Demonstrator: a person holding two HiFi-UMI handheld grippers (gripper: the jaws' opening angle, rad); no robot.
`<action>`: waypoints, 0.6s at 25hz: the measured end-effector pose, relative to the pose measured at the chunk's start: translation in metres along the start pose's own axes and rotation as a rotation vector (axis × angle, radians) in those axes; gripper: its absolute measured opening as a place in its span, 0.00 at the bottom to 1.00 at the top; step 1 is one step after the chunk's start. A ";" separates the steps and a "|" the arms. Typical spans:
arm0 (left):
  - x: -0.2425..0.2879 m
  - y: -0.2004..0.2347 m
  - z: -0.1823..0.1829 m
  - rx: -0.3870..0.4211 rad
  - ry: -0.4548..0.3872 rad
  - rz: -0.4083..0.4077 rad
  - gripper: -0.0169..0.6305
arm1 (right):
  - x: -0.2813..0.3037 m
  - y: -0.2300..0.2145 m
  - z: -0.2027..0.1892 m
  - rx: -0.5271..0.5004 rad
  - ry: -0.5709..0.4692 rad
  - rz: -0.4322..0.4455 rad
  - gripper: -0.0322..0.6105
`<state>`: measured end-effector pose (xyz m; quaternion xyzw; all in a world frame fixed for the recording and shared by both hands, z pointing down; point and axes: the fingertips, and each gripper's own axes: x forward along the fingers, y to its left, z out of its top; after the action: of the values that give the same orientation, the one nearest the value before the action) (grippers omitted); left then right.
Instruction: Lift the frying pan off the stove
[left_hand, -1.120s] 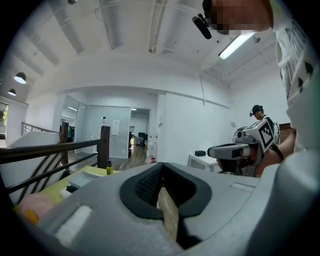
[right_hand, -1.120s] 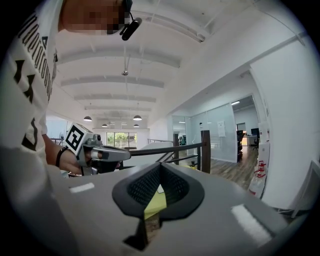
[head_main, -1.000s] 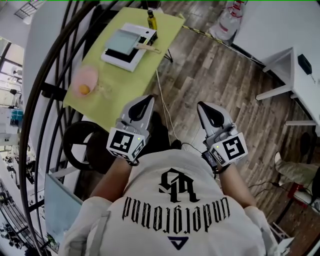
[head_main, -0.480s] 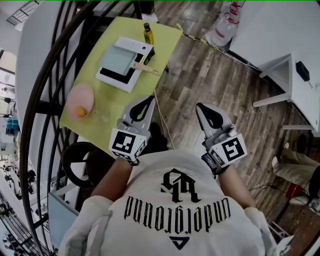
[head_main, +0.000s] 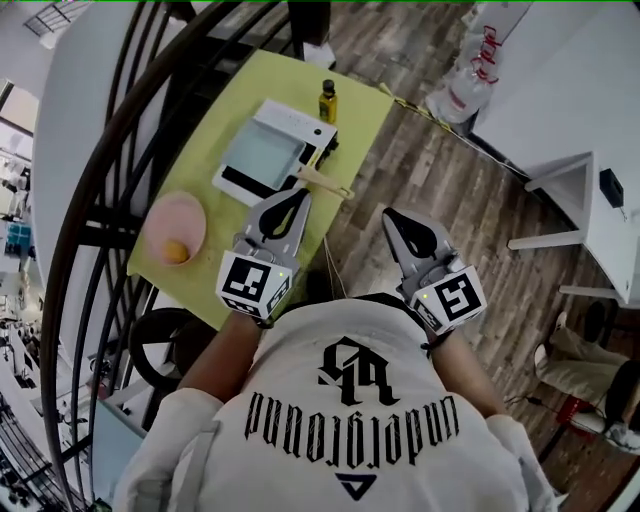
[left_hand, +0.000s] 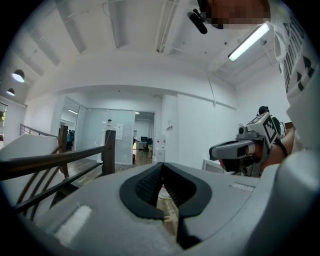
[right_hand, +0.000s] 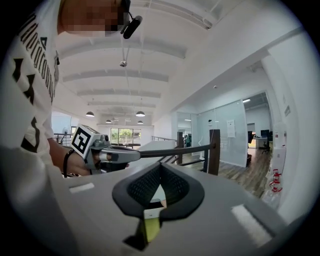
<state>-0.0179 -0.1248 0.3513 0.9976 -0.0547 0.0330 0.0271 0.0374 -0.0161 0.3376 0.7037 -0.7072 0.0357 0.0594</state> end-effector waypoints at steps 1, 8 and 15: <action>0.000 0.008 0.000 -0.005 -0.001 0.014 0.03 | 0.010 0.002 0.000 -0.003 0.003 0.020 0.05; 0.002 0.049 0.004 -0.007 0.006 0.124 0.03 | 0.063 -0.012 -0.003 0.021 0.014 0.148 0.05; 0.009 0.078 -0.004 -0.041 0.023 0.301 0.03 | 0.108 -0.030 -0.009 0.010 0.044 0.344 0.05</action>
<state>-0.0182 -0.2028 0.3602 0.9769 -0.2042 0.0471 0.0429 0.0673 -0.1219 0.3597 0.5717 -0.8154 0.0644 0.0644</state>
